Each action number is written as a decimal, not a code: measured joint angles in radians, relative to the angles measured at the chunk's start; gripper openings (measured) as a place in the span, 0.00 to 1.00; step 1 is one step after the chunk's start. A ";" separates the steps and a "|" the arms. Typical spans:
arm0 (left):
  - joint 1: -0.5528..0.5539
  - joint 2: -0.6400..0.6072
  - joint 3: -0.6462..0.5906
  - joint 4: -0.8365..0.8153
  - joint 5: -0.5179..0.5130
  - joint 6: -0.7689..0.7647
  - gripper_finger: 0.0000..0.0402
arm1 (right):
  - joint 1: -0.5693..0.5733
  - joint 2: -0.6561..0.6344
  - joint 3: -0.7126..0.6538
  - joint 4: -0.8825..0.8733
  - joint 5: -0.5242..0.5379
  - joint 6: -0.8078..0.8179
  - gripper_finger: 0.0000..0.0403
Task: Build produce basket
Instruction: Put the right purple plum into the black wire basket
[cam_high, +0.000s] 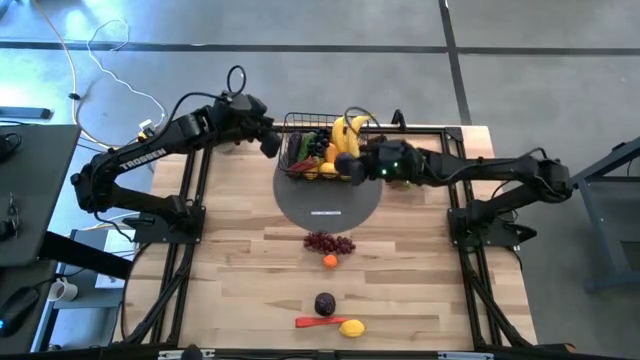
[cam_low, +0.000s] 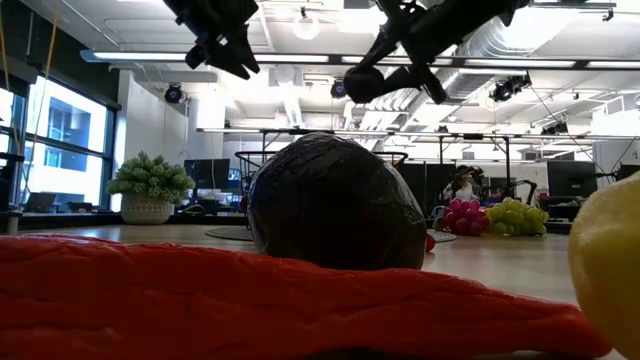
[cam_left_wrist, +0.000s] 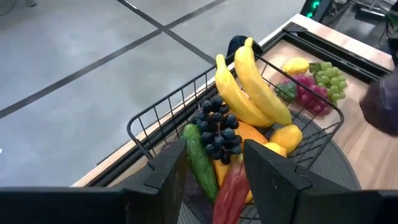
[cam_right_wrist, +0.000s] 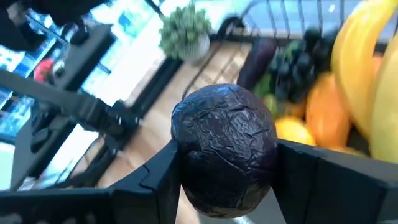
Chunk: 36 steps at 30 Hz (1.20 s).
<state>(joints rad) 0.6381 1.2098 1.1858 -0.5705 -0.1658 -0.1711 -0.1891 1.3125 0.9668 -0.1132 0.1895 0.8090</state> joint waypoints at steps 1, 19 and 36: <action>0.004 0.000 0.000 0.000 0.000 0.000 0.37 | -0.015 0.000 0.000 0.015 0.000 -0.020 0.42; 0.013 0.003 0.000 0.000 0.033 0.000 0.37 | -0.134 0.120 0.000 0.046 -0.042 -0.189 0.44; 0.009 0.003 0.000 -0.001 0.077 0.000 0.37 | -0.171 0.182 0.000 -0.017 -0.068 -0.298 0.45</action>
<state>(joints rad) 0.6466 1.2133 1.1858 -0.5713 -0.0891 -0.1715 -0.3605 1.4940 0.9672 -0.1307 0.1218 0.5106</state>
